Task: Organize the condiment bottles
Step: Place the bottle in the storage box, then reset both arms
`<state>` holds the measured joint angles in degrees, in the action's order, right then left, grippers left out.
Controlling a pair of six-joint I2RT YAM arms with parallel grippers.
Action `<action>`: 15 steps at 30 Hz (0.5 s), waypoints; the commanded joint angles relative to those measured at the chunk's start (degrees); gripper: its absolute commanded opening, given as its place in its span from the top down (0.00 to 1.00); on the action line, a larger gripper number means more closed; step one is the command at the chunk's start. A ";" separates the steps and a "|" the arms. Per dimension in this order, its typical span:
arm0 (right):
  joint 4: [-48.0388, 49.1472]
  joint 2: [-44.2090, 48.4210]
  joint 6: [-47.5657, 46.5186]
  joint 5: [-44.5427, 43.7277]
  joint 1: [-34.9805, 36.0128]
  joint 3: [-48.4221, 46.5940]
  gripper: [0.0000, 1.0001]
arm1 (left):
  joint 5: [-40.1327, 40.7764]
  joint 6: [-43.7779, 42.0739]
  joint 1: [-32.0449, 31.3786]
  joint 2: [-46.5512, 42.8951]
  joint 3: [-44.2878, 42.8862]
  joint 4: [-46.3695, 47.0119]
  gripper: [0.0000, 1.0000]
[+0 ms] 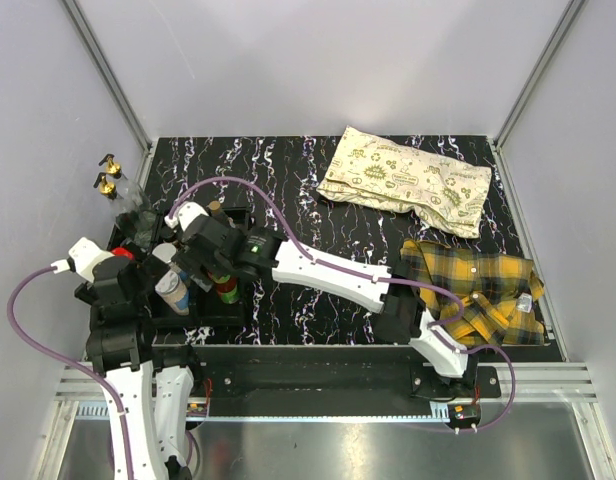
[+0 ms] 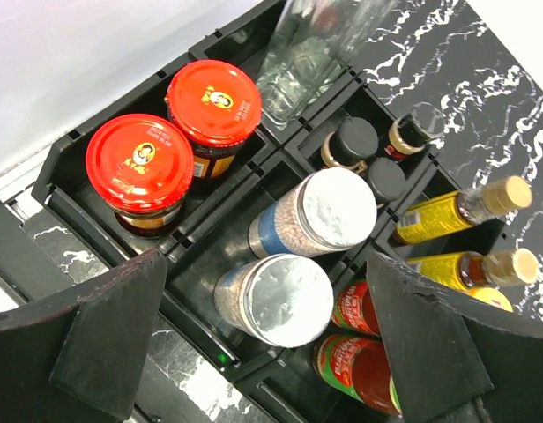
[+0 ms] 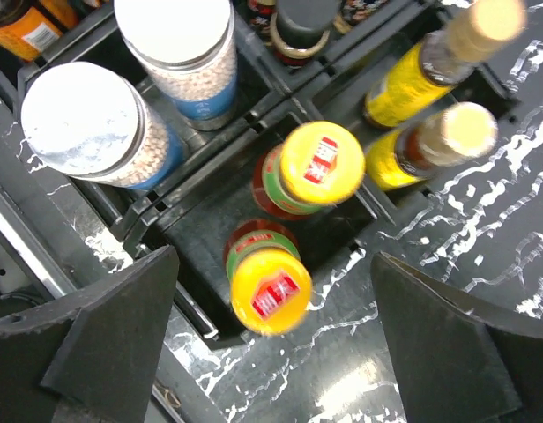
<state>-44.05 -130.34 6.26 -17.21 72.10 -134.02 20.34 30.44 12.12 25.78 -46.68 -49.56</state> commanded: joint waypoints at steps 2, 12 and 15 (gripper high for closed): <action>-0.16 11.15 1.82 -6.50 0.06 1.55 0.00 | -3.99 -1.61 0.19 -0.55 -5.53 1.13 0.01; 2.30 27.15 9.02 -7.66 -7.22 19.30 0.00 | -27.08 -9.43 0.18 -0.20 -12.56 2.54 0.01; 6.69 32.77 12.36 -5.91 -11.79 28.88 0.00 | -31.22 -9.08 0.10 -0.20 -13.09 2.80 0.01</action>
<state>-41.91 -103.07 13.28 -22.57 65.12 -113.43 0.58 23.83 12.12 25.12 -57.63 -49.21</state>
